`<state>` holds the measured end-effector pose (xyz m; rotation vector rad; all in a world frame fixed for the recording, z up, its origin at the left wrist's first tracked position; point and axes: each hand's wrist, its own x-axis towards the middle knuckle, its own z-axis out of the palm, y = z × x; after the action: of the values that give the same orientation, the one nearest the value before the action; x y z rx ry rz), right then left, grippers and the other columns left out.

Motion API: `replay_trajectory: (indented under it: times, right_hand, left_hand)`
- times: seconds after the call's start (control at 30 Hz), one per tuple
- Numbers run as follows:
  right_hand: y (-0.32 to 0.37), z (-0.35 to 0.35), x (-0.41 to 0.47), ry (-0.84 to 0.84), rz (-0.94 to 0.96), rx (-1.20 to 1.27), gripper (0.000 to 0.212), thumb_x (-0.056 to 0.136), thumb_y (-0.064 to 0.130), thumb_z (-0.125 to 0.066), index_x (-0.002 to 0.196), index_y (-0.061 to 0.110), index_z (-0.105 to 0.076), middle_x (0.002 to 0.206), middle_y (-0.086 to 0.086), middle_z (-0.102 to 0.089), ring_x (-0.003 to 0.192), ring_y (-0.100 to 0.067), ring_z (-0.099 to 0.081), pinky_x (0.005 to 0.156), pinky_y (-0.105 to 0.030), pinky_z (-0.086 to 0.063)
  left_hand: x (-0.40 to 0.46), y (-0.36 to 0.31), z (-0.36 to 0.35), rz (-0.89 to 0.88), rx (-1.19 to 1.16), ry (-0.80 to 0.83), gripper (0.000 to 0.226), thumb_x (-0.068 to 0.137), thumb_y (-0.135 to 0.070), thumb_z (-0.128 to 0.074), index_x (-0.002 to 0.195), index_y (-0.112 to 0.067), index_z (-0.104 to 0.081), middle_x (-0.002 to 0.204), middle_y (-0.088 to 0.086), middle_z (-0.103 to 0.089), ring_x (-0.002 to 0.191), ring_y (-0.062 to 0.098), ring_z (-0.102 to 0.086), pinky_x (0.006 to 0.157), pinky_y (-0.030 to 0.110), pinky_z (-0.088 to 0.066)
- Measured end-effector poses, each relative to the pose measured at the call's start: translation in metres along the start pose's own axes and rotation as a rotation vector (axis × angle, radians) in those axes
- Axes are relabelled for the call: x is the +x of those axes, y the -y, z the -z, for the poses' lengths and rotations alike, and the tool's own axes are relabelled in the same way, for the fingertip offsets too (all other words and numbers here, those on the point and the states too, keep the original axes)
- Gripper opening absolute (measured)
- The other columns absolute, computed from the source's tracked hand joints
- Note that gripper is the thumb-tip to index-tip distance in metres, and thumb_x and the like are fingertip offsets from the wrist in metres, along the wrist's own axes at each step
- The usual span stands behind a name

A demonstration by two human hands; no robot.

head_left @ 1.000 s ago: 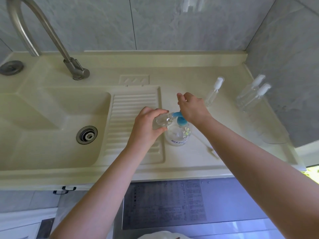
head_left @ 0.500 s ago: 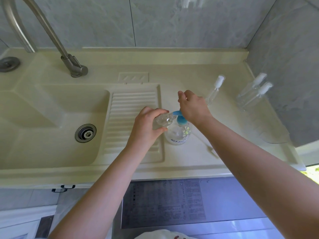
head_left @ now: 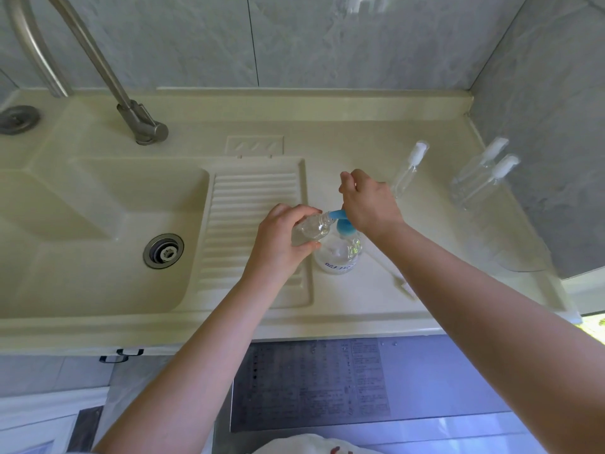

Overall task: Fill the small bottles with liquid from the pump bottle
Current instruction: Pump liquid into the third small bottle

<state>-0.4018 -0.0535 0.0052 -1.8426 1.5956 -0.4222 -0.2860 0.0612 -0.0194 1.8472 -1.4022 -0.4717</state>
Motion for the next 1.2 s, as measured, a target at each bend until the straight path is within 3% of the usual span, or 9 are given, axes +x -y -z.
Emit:
replay_trajectory:
  times: [0.17,0.33,0.57,0.67,0.83,0.97,1.1,1.2]
  right_hand:
    - [0.001,-0.001,0.001,0.012,0.004,0.005,0.064,0.076,0.060,-0.010,0.093,0.019,-0.056,0.094,-0.009,-0.067,0.086,-0.037,-0.064,0.084,-0.045,-0.053]
    - [0.002,-0.003,-0.006,-0.083,-0.050,0.023,0.035,0.100,0.034,-0.026,0.101,0.015,-0.056,0.092,-0.015,-0.064,0.086,-0.040,-0.059,0.081,-0.045,-0.053]
    - [0.003,0.001,-0.004,0.002,-0.046,0.013,0.044,0.093,0.048,-0.022,0.097,0.017,-0.052,0.099,-0.010,-0.066,0.092,-0.039,-0.059,0.079,-0.040,-0.048]
    - [0.005,0.004,-0.002,0.019,-0.040,0.005,0.053,0.083,0.055,-0.019,0.096,0.019,-0.056,0.099,-0.009,-0.068,0.093,-0.038,-0.060,0.088,-0.045,-0.051]
    - [0.001,-0.001,-0.006,-0.056,0.002,-0.037,0.035,0.101,0.037,-0.027,0.106,0.016,-0.055,0.095,-0.015,-0.064,0.088,-0.038,-0.059,0.081,-0.044,-0.052]
    - [-0.002,-0.003,-0.002,-0.062,0.022,-0.108,0.035,0.103,0.040,-0.028,0.109,0.016,-0.053,0.092,-0.013,-0.061,0.085,-0.038,-0.054,0.074,-0.040,-0.044]
    - [-0.001,0.005,0.003,0.042,-0.021,-0.041,0.042,0.097,0.050,-0.030,0.107,0.017,-0.052,0.099,-0.013,-0.067,0.094,-0.035,-0.059,0.088,-0.043,-0.050]
    - [0.005,0.013,0.005,0.127,-0.050,0.043,0.041,0.098,0.043,-0.032,0.109,0.011,-0.055,0.104,-0.016,-0.068,0.100,-0.036,-0.061,0.091,-0.046,-0.052]
  left_hand:
    - [0.001,-0.001,0.002,-0.003,0.000,-0.002,0.050,0.066,-0.011,-0.086,0.111,-0.024,-0.070,0.097,-0.002,-0.057,0.085,0.008,-0.055,0.084,0.011,-0.038]
    - [0.002,0.001,-0.001,0.009,0.010,0.017,0.049,0.065,-0.011,-0.085,0.110,-0.025,-0.070,0.098,-0.003,-0.056,0.084,0.007,-0.053,0.080,0.001,-0.033]
    - [0.002,-0.001,0.000,-0.007,0.011,-0.001,0.049,0.066,-0.009,-0.085,0.110,-0.025,-0.069,0.097,-0.003,-0.055,0.084,0.007,-0.053,0.081,0.001,-0.033]
    - [0.002,0.002,0.001,-0.012,0.018,-0.003,0.050,0.066,-0.010,-0.086,0.110,-0.025,-0.069,0.097,-0.003,-0.055,0.085,0.006,-0.053,0.082,0.001,-0.033]
    - [0.001,0.002,0.000,-0.009,0.011,0.001,0.050,0.066,-0.010,-0.085,0.111,-0.024,-0.069,0.097,-0.002,-0.055,0.084,0.004,-0.052,0.081,0.000,-0.032]
    - [0.002,0.003,-0.001,-0.003,0.023,0.013,0.050,0.066,-0.009,-0.085,0.111,-0.025,-0.069,0.097,-0.003,-0.054,0.085,0.006,-0.053,0.082,0.000,-0.032]
    - [0.002,0.001,0.001,-0.005,0.019,0.006,0.051,0.066,-0.009,-0.085,0.112,-0.025,-0.069,0.098,-0.005,-0.053,0.089,0.008,-0.054,0.086,0.009,-0.037]
    - [0.000,0.001,0.003,-0.006,0.017,0.010,0.052,0.066,-0.009,-0.086,0.112,-0.024,-0.069,0.097,-0.006,-0.052,0.091,0.010,-0.055,0.088,0.015,-0.040]
